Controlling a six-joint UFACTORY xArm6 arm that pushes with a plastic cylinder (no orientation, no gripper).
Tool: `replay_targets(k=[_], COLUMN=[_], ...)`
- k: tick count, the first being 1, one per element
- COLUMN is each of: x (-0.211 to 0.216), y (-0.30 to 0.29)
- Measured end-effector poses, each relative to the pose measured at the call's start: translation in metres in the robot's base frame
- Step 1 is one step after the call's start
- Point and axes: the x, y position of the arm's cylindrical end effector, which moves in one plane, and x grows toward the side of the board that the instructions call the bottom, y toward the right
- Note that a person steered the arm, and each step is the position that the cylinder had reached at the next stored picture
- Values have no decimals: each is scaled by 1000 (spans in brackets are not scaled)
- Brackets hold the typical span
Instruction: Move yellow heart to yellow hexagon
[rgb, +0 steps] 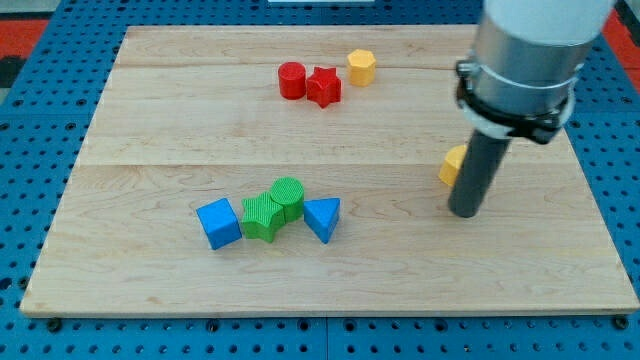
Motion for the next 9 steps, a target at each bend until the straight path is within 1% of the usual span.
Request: replay_targets(k=[1, 2, 3, 4, 5, 6, 7, 8, 9], x=[-51, -102, -127, -154, -147, -147, -172, -179, -185], y=[1, -24, -25, -48, -42, 12, 12, -21, -33])
